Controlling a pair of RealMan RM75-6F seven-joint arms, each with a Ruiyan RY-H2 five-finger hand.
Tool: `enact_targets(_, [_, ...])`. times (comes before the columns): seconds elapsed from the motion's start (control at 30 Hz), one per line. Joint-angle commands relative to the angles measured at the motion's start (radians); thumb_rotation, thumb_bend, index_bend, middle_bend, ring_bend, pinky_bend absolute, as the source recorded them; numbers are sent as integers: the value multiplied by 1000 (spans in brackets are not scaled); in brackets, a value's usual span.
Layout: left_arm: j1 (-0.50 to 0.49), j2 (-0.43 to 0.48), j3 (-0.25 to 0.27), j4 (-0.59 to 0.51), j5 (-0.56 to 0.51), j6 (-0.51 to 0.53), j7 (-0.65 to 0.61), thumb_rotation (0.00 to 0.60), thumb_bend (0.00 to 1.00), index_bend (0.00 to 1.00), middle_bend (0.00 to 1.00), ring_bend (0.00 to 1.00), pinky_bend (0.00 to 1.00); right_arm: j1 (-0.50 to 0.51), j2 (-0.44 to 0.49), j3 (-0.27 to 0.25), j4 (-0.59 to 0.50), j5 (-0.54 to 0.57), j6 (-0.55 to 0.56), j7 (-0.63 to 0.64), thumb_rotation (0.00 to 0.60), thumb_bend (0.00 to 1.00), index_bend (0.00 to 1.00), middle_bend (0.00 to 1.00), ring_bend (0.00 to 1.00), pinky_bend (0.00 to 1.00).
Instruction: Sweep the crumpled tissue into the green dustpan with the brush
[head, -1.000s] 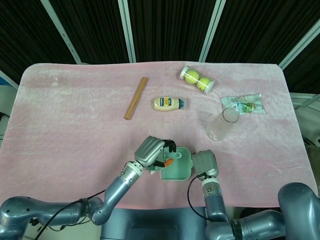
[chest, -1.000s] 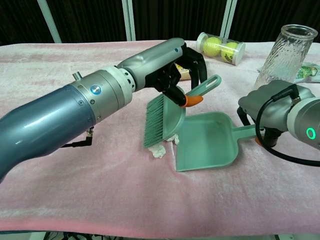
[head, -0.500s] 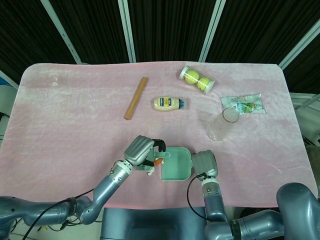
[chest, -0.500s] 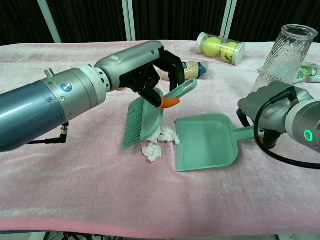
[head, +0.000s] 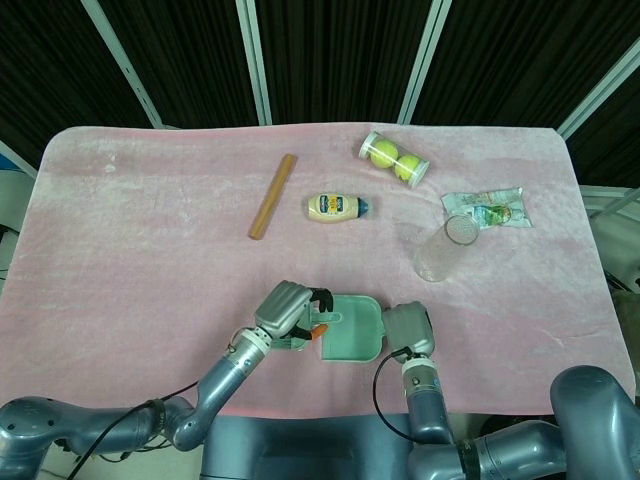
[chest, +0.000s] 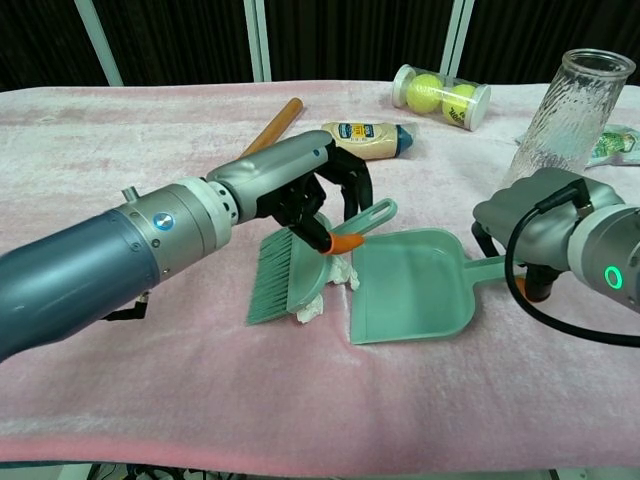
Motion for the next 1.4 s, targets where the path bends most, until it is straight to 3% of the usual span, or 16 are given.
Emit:
enact_targets(0.03, [-19, -33, -16, 20, 7, -3, -10, 600, 437, 606, 671, 847, 967, 1, -3, -2, 2, 0, 1, -3, 600, 400, 583, 523, 626, 749])
enact_targets(0.33, [-79, -113, -77, 57, 35, 5, -17, 600, 437, 606, 671, 847, 967, 4, -12, 4, 4, -2, 5, -9, 600, 400, 583, 523, 626, 749])
enact_targets(0.8, [-107, -166, -111, 98, 72, 42, -75, 600, 438, 604, 666, 847, 967, 2, -17, 4, 1, -9, 15, -13, 600, 400, 583, 523, 626, 748])
enact_targets(1.07, [-96, -136, -118, 72, 99, 68, -133, 600, 438, 603, 665, 847, 967, -1, -17, 2, -1, -10, 19, -16, 600, 400, 583, 523, 626, 748])
enact_targets(1.4, [-46, -28, -58, 29, 109, 57, -144, 600, 437, 604, 665, 847, 967, -2, -24, 3, 2, -8, 20, -22, 600, 400, 583, 523, 626, 749])
